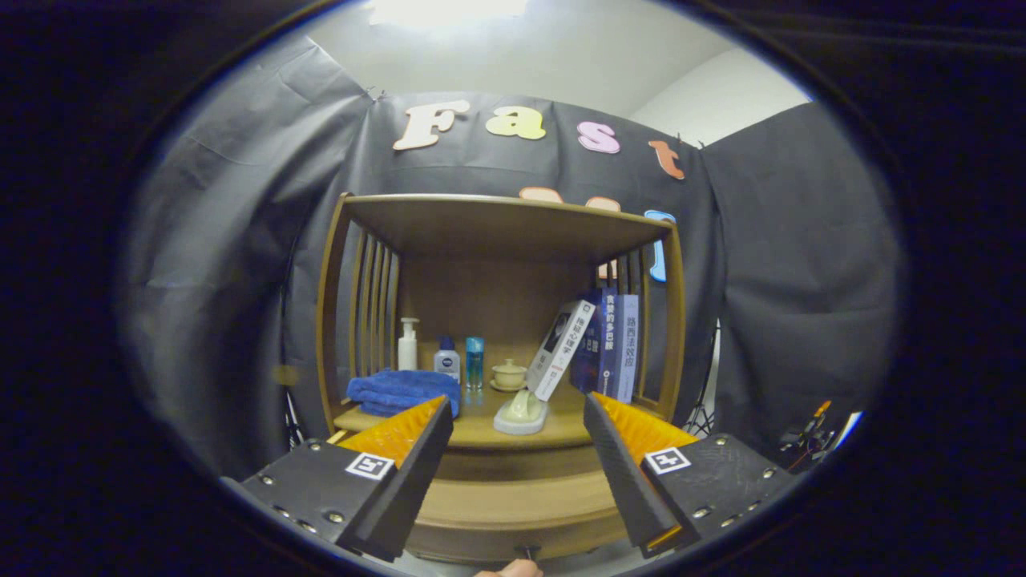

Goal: Pull open the drawer, take out the items inside it, and place them on the countertop above the cabinet.

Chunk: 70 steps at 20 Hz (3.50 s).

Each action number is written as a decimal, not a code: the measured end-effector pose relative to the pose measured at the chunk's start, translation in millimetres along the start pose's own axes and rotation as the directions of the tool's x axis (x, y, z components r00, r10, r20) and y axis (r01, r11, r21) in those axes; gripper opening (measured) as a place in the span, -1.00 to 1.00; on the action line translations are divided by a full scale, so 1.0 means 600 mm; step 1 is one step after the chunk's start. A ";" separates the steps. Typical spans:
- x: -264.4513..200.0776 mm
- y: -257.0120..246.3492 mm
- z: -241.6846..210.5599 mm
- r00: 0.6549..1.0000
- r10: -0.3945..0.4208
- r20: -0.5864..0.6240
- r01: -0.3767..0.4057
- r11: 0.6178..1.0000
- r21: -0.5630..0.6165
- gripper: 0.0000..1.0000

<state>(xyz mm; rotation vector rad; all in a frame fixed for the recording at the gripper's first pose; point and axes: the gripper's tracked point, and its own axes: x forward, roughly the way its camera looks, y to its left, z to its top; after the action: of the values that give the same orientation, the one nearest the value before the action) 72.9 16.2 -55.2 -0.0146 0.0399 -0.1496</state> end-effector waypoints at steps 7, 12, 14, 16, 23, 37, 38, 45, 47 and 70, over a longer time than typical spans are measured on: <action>-0.043 -0.027 -0.128 0.995 -0.009 -0.102 0.022 0.991 0.134 0.96; -0.048 -0.026 -0.203 0.979 0.017 -0.203 0.012 0.990 0.141 0.96; -0.050 -0.029 -0.226 0.971 0.017 -0.238 0.016 0.990 0.138 0.96; -0.049 -0.034 -0.241 0.966 0.012 -0.257 0.023 0.991 0.134 0.96; -0.048 -0.042 -0.276 0.957 0.053 -0.284 -0.009 0.988 0.153 0.97; 0.002 -0.037 -0.277 0.959 0.086 -0.269 -0.036 0.982 0.184 0.96; 0.009 -0.034 -0.275 0.959 0.093 -0.268 -0.042 0.981 0.190 0.98; 0.091 -0.014 -0.288 0.947 0.126 -0.297 -0.077 0.982 0.172 0.98; 0.116 -0.013 -0.292 0.944 0.127 -0.305 -0.082 0.984 0.156 0.98; 0.244 0.006 -0.308 0.934 0.146 -0.326 -0.098 0.982 0.160 0.98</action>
<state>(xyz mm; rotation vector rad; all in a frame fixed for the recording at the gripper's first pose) 210.5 -4.0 -245.6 0.1558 0.3726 -0.0282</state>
